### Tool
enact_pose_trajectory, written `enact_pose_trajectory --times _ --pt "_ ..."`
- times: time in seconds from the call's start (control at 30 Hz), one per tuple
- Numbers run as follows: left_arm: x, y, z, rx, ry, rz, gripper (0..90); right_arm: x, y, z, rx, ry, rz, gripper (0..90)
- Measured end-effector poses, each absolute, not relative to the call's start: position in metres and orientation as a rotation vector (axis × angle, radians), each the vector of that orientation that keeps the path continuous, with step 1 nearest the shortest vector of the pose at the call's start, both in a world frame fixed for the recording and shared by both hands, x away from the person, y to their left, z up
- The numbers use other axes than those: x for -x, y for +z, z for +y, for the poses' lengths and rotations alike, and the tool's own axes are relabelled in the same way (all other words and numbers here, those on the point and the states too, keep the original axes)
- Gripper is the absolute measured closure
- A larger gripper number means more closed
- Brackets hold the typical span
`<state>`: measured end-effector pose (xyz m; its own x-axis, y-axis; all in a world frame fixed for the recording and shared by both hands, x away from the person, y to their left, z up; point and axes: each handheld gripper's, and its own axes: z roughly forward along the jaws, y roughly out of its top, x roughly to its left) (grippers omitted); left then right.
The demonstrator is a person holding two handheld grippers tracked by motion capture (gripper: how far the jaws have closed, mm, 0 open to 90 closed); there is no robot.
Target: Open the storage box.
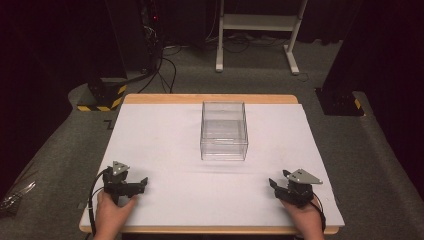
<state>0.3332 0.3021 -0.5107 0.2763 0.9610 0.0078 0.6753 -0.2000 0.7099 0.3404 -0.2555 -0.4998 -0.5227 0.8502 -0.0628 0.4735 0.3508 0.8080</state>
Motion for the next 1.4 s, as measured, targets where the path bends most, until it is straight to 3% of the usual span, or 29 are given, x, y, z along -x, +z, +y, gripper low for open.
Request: enact_pose_trajectory --times 0.87,1.4 --pt "-0.333 -0.511 0.301 -1.954 0.628 1.468 0.5 -0.336 -0.494 -0.256 -1.147 1.108 2.087 38.6" --pt "-0.333 -0.511 0.302 -1.957 0.625 1.466 0.5 -0.331 -0.49 -0.239 -1.084 1.172 2.107 33.6"
